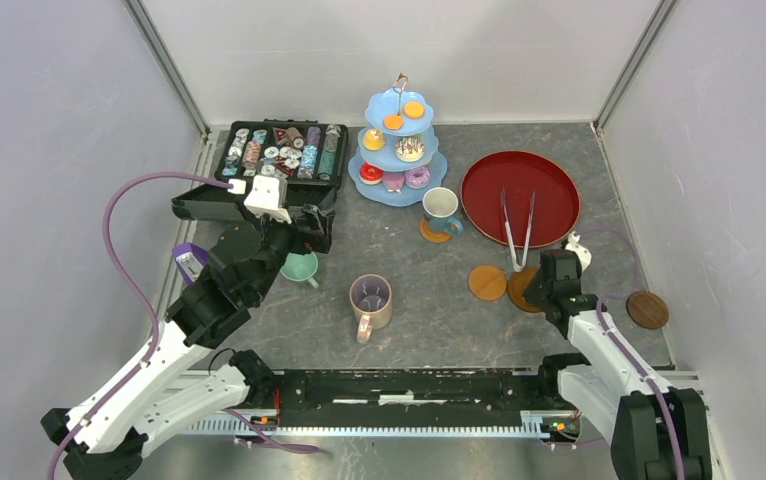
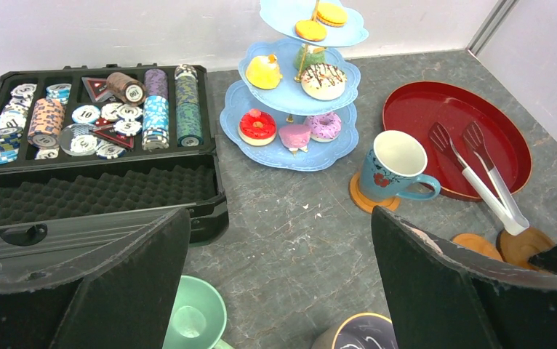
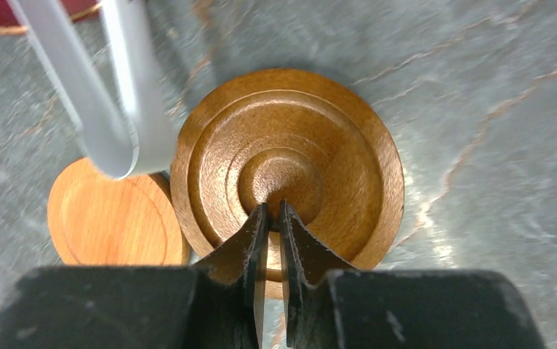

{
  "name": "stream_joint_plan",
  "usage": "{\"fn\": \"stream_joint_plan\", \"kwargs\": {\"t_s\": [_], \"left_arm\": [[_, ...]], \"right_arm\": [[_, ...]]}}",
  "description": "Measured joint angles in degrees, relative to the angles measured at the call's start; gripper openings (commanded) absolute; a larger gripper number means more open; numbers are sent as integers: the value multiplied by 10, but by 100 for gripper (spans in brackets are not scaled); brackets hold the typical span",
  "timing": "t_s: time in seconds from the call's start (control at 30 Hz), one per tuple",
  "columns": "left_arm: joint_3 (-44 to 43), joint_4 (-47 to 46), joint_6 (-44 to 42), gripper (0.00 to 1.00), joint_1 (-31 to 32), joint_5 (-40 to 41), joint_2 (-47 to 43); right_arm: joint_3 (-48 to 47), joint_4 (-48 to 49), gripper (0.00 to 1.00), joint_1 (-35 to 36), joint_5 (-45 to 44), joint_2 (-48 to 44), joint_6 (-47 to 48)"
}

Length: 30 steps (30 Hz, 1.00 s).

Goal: Serve the afternoon tea

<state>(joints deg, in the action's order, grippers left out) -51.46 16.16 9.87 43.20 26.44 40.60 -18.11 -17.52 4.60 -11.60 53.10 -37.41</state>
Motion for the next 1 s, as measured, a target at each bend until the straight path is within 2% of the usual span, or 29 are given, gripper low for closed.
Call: {"fn": "stream_joint_plan", "kwargs": {"t_s": [0.33, 0.57, 1.0], "left_arm": [[0, 0, 0, 100, 0, -1, 2], [0, 0, 0, 100, 0, 0, 6], [0, 0, 0, 100, 0, 4, 13]], "right_arm": [[8, 7, 19, 137, 35, -8, -73], [-42, 55, 19, 262, 32, 104, -116], [-120, 144, 19, 284, -14, 249, -124]]}}
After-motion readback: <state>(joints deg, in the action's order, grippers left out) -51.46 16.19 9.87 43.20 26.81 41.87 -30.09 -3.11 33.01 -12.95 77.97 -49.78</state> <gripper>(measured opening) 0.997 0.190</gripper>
